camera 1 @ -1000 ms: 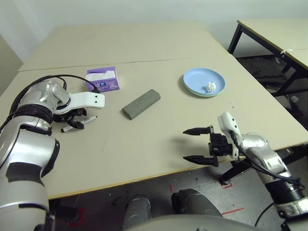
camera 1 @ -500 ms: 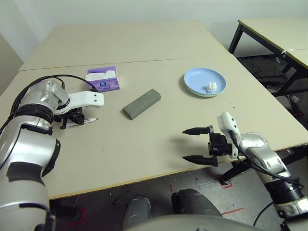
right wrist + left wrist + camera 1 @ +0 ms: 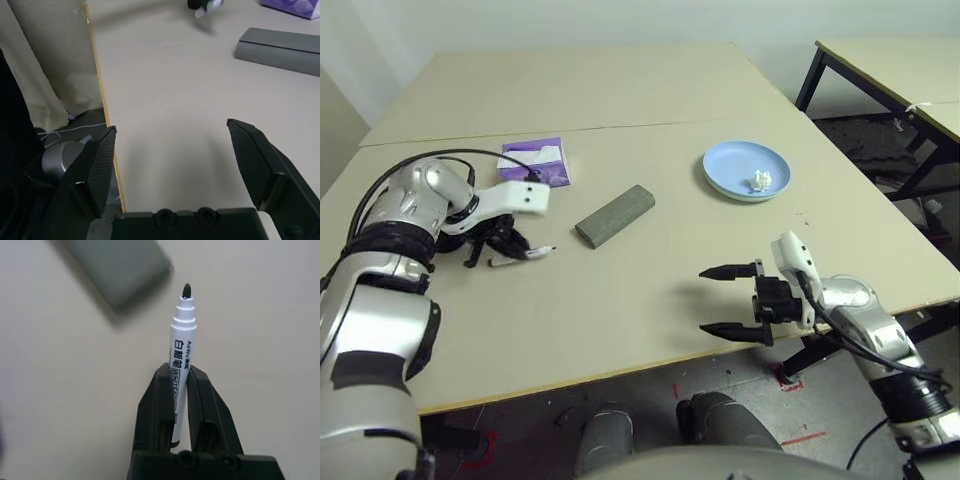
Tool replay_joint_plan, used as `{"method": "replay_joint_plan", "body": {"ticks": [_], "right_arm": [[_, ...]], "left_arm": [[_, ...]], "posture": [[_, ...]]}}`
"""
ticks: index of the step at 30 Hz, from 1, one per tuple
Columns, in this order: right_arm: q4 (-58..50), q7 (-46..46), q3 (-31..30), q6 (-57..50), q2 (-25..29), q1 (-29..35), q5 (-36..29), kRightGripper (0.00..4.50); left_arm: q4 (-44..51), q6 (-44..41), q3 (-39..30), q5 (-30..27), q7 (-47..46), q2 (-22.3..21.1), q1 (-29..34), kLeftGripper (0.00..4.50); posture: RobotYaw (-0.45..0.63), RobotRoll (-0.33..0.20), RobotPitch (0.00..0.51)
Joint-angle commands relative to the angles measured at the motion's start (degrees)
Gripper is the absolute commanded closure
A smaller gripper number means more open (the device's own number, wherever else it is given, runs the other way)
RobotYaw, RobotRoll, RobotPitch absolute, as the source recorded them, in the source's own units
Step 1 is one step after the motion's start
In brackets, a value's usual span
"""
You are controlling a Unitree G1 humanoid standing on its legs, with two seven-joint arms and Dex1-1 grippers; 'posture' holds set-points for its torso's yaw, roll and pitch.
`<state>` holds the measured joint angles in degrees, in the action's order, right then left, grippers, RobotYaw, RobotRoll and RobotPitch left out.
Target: Organize and tidy the items on the table.
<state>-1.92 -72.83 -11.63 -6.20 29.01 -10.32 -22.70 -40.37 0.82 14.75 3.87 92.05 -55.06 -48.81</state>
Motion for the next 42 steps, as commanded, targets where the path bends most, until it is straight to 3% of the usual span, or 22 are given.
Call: {"method": "replay_joint_plan", "body": {"ticks": [1,6,11,20,25,32,42], "right_arm": [[0.1,-0.3,-0.6,0.3,-0.6,0.1,-0.2,0.00],[1.1,2.8,1.3,-1.4,-4.3,-1.5,-2.4,0.00],[4.1,8.9,5.0,0.6,-8.4,-4.0,-2.2,0.00],[12.3,15.8,6.7,9.8,-10.5,-6.7,3.7,0.00],[12.9,16.3,6.0,10.4,-11.0,-6.2,3.7,0.00],[12.4,14.7,4.8,10.4,-10.4,-5.0,3.9,0.00],[10.1,14.8,5.0,8.9,-9.6,-4.5,3.3,0.00]], "left_arm": [[7.9,-11.7,-6.8,-8.4,-0.4,-0.6,2.5,4.24],[16.0,-25.4,-19.7,-18.0,-9.5,-0.3,6.1,4.24],[23.5,-31.5,-33.8,-23.7,-25.0,1.2,11.2,4.24],[28.9,-27.9,-45.8,-21.9,-48.8,2.5,17.9,4.24],[29.1,-25.6,-49.3,-21.7,-57.5,2.9,18.9,4.24],[24.1,-20.9,-48.9,-21.0,-62.7,2.4,17.5,4.24],[14.5,-14.8,-40.5,-16.9,-66.1,4.9,12.6,4.24]], "posture": [[-0.05,0.000,0.038],[-0.03,0.000,0.042],[0.00,0.000,0.043],[0.05,0.000,0.055],[0.07,0.000,0.056],[0.07,0.000,0.055],[0.03,0.000,0.055]]}}
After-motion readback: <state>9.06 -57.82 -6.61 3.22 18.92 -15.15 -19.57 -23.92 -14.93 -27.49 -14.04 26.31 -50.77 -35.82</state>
